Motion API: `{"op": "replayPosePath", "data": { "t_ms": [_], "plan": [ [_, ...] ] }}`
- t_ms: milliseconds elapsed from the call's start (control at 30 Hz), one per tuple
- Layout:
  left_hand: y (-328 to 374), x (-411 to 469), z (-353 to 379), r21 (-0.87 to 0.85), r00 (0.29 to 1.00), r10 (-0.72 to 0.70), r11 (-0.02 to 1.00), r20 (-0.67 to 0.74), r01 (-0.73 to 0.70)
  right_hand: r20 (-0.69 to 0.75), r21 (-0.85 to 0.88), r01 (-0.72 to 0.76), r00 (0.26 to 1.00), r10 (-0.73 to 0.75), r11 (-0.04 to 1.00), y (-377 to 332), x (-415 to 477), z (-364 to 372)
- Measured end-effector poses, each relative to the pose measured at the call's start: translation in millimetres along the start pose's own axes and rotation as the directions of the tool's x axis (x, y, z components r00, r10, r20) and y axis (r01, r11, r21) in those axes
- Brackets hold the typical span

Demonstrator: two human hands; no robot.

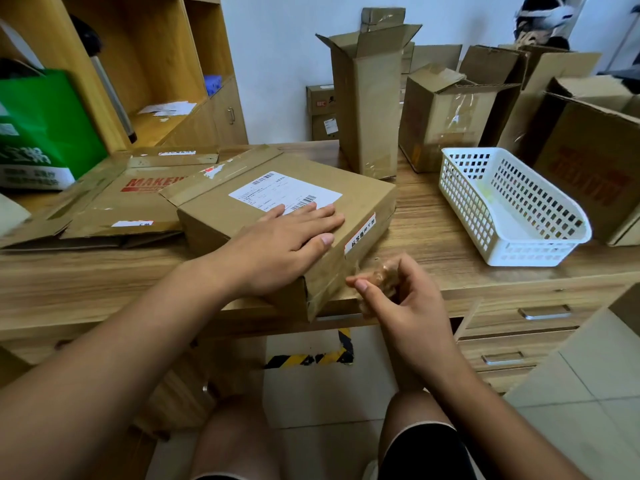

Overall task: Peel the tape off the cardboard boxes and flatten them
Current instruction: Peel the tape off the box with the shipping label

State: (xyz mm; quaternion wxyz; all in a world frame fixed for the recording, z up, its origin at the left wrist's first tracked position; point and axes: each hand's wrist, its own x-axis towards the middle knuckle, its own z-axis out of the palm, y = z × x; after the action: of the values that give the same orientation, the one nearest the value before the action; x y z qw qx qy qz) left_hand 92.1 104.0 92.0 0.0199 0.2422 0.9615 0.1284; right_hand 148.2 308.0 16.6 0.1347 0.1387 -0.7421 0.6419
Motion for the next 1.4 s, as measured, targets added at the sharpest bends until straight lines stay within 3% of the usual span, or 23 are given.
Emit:
{"op": "replayPosePath", "data": {
  "t_ms": [267,467,667,933,1033,1267,1400],
  "plan": [
    [2,1,3,-0.035,0.998,-0.027,0.999,-0.058,0.025,0.028,-0.034,0.005,1.000,-0.004,0.999,-10,-10,1],
    [9,2,5,-0.040,0.995,-0.048,0.998,-0.082,0.045,-0.052,-0.317,-0.004,0.999,-0.013,0.948,-4,2,1],
    [10,3,5,-0.041,0.995,-0.057,0.998,-0.084,0.053,0.082,-0.545,0.064,0.996,-0.023,0.836,-3,22,-2],
    [11,2,3,-0.038,0.996,-0.059,0.998,-0.074,0.056,0.257,-0.671,0.230,0.964,-0.070,0.705,-1,25,0],
    [11,2,4,-0.036,0.995,-0.064,0.997,-0.080,0.061,0.272,-0.650,0.229,0.960,-0.060,0.725,1,23,-1],
    [12,4,7,-0.036,0.991,-0.077,0.997,-0.110,0.073,0.366,-0.441,0.186,0.931,-0.013,0.878,-4,-13,1],
    [16,4,8,-0.041,0.990,-0.089,0.996,-0.113,0.085,0.274,-0.463,0.201,0.959,-0.076,0.863,0,-18,-8]
  ]
}}
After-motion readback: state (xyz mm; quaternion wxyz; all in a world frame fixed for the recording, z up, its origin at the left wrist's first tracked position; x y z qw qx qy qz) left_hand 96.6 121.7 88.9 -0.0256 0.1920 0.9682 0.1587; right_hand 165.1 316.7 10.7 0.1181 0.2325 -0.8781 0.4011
